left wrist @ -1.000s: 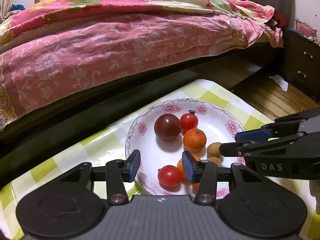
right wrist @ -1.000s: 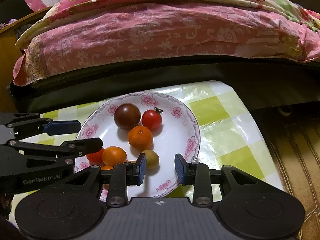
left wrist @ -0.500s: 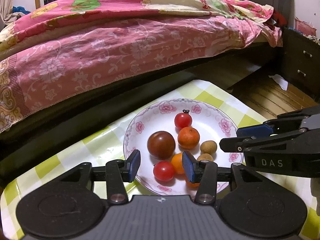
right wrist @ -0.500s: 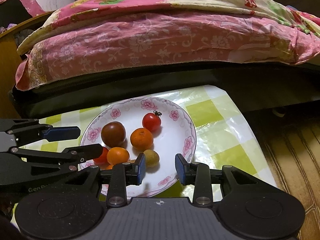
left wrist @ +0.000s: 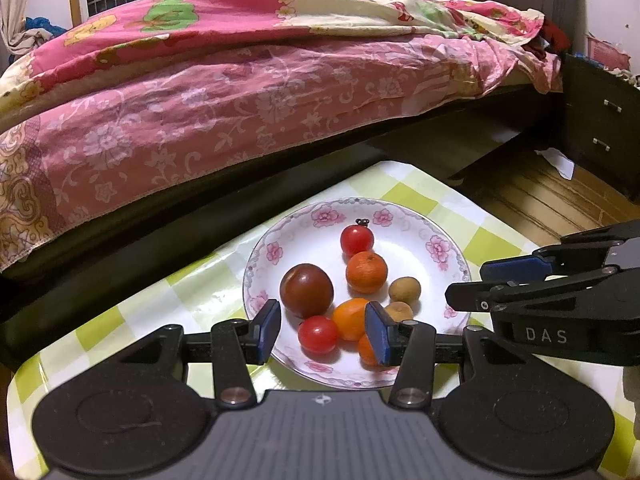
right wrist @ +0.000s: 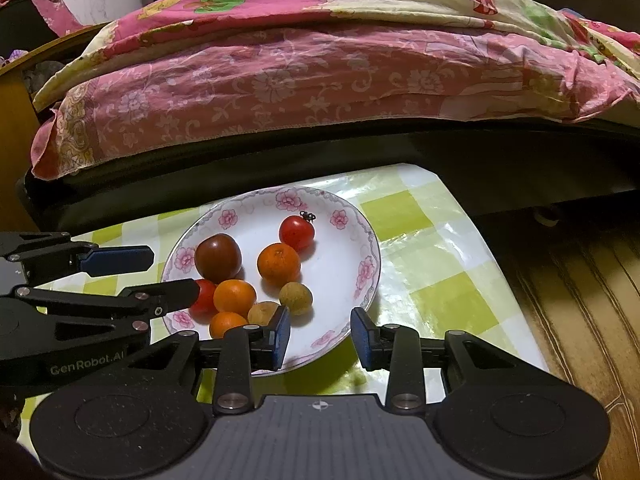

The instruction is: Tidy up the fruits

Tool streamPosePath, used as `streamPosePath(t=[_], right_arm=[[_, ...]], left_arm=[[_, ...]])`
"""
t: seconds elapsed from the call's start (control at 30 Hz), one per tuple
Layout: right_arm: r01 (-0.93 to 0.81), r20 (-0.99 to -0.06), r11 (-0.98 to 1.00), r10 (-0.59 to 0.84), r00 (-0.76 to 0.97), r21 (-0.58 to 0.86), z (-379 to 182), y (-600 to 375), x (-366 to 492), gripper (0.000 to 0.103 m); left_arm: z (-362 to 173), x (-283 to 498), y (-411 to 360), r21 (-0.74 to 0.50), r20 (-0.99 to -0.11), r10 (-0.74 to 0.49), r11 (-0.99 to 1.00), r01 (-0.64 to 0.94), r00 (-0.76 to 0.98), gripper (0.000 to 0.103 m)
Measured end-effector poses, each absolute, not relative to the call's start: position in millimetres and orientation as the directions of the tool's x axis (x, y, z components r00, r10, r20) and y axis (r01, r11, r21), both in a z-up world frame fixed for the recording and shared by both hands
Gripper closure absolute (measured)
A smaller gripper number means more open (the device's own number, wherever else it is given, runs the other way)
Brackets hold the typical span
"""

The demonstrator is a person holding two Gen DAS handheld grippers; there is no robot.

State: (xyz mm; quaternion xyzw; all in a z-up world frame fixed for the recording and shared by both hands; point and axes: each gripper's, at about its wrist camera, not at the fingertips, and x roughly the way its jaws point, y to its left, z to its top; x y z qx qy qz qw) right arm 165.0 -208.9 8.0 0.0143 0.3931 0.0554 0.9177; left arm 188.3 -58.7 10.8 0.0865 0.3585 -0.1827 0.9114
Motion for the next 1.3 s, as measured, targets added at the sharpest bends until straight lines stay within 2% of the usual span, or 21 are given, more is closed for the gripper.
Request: streamPosePath(t=[0.23,0.37,0.83,1.1,1.3], right_arm=[[-0.074,-0.712,0.994,0.107,0.694,0.076,12,-211,155,0.072],[-0.072,-0.71,0.994,0.107,0.696,0.08,15,-209,148,0.072],[-0.064,-0.704,0.995,0.104,0.703,0.082,20,-203,126,0.072],[-0.032,-0.706,0.994,0.099,0.702,0.107,25,-201,104,0.072],[-0.024,-0.708,0.993,0.101,0.699,0.118,28,-196,85,0.072]], left_arm=[[13,181,-60,0.032,-0.685,-0.267,0.919,0.394,0.678,0.049],[15,173,-59,0.034,-0.686,-0.262,0.921,0.389,0.679,0.041],[23,147,-50,0.048,-0.679,-0.226,0.936,0.35,0.698,0.033],[30,132,-48,0.069,-0.655,-0.2,0.944,0.322,0.728,0.017],[27,115,-45,0.082,-0.666,-0.176,0.949,0.305,0.725,0.014]])
